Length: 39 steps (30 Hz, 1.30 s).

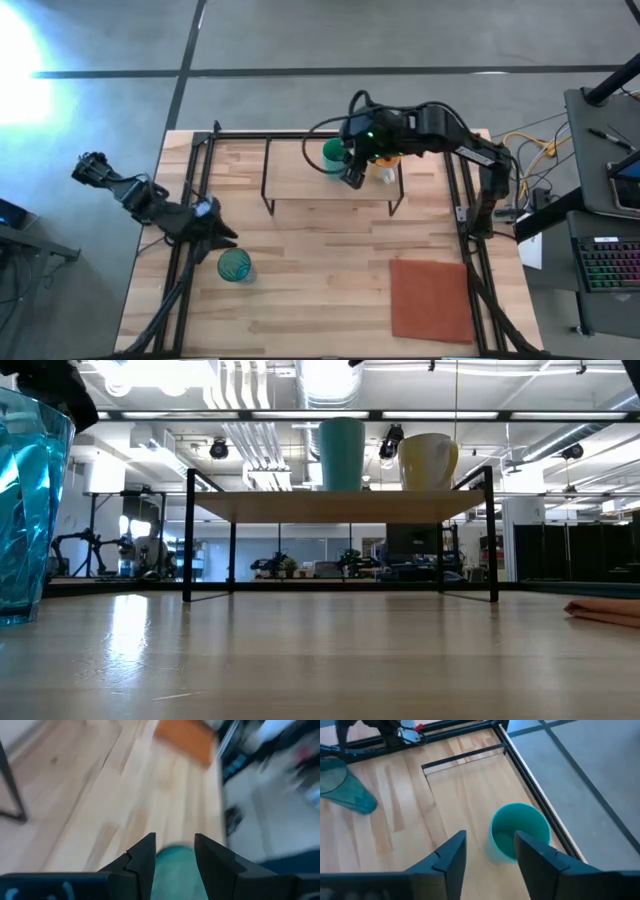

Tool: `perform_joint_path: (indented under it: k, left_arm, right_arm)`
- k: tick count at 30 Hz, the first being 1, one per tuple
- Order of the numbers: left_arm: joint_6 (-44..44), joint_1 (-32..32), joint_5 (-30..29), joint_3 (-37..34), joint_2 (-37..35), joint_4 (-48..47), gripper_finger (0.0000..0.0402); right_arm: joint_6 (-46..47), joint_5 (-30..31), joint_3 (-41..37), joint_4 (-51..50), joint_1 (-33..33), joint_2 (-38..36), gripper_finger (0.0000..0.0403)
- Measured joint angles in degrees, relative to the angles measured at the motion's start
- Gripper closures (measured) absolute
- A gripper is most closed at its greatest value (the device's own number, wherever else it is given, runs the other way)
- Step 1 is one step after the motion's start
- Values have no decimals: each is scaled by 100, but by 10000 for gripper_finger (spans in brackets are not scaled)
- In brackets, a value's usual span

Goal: Stack small to large cups/mugs on shelf
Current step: Put the transparent blue cup on the shelf

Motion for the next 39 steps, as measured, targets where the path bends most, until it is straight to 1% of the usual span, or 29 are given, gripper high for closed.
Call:
perform_joint_path:
  k: [4,7,10,13,23,26,30,31,33,35,37,39]
  left_arm:
    - [70,1,424,768,868,-1496,281]
    - [103,0,609,1167,1418,-2027,281]
    - [277,-2,656,1383,1861,-2005,281]
    - [312,-2,651,1543,2157,-2015,281]
    - [422,-2,674,1305,2914,-2072,282]
    - [577,-2,698,1305,3095,-2064,303]
    - [614,4,722,1417,3216,-2080,380]
    - [617,11,722,1460,3223,-2089,390]
    - [622,9,728,1582,3204,-2229,396]
    - [589,26,731,1850,3138,-2520,399]
    - [585,76,690,2323,3055,-2939,400]
    - [577,158,498,2910,2995,-3544,400]
  right_arm:
    - [234,429,0,-202,284,-132,224]
    - [486,685,0,-432,466,-180,210]
    - [756,751,0,-631,600,-193,199]
    - [971,752,0,-793,727,-193,192]
    - [1379,865,-2,-803,1229,-187,188]
    - [1518,908,-2,-830,1340,-187,188]
    - [1814,975,-2,-1063,1413,-189,188]
    - [1925,990,-2,-1171,1435,-193,188]
    - [2123,994,-4,-1320,1459,-193,188]
    - [2211,997,-21,-1290,1532,-200,188]
    - [2286,990,-24,-1292,1630,-206,188]
    - [2425,986,-35,-1292,1711,-216,188]
